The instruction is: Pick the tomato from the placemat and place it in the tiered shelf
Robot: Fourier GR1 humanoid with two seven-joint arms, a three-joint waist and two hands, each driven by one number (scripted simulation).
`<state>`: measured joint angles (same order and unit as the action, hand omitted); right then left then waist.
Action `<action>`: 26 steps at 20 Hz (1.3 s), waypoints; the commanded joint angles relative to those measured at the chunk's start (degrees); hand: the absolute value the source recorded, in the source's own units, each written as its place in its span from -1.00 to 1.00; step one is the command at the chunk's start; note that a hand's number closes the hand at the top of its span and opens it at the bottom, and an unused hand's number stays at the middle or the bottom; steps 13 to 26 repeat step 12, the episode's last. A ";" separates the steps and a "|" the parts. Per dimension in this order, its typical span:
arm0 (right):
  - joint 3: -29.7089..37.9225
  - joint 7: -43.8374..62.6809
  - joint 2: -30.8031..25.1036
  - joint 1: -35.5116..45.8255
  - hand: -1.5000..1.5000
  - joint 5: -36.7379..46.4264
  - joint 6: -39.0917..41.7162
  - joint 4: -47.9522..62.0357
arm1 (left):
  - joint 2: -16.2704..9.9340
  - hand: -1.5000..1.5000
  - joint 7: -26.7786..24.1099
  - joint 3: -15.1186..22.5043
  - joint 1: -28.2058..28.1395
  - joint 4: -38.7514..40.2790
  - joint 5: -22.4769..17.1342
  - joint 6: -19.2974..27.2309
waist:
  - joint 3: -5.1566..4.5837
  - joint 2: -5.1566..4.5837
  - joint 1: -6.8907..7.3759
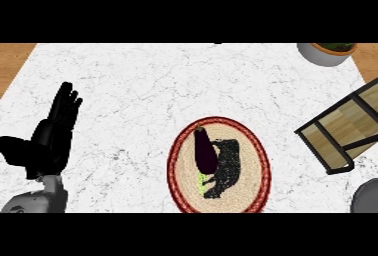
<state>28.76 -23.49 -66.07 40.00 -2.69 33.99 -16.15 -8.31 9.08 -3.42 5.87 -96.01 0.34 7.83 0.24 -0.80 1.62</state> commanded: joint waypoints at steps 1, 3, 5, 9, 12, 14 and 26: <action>0.89 -3.04 -3.39 -3.21 -1.00 0.19 4.71 4.29 | -0.47 0.00 1.36 -0.25 1.58 -0.07 0.06 0.00 | 0.18 -0.22 0.02; 1.87 -3.53 -6.35 -3.73 -1.00 -0.46 7.14 5.06 | 0.73 0.00 -0.33 1.52 -2.54 -1.51 0.74 -0.26 | 0.26 -0.18 0.41; 1.66 -5.48 -4.79 -4.69 -1.00 -0.15 6.89 5.12 | -0.36 0.00 -0.58 -0.60 0.04 -0.18 -1.53 -1.51 | 0.24 -0.32 0.27; 1.54 -6.31 -6.61 -6.30 -1.00 -0.07 10.68 4.60 | -0.20 0.00 -0.46 -0.01 -0.43 -0.49 0.33 -0.28 | 0.36 -0.29 -0.02; 2.76 -6.85 -6.68 -7.23 -1.00 -1.18 10.95 5.23 | -0.26 0.00 -1.12 -0.60 -0.43 0.71 -0.88 -1.24 | 0.35 -0.26 -0.30; 2.76 -6.85 -6.68 -7.23 -1.00 -1.18 10.95 5.23 | -0.26 0.00 -1.12 -0.60 -0.43 0.71 -0.88 -1.24 | 0.35 -0.26 -0.30; 2.76 -6.85 -6.68 -7.23 -1.00 -1.18 10.95 5.23 | -0.26 0.00 -1.12 -0.60 -0.43 0.71 -0.88 -1.24 | 0.35 -0.26 -0.30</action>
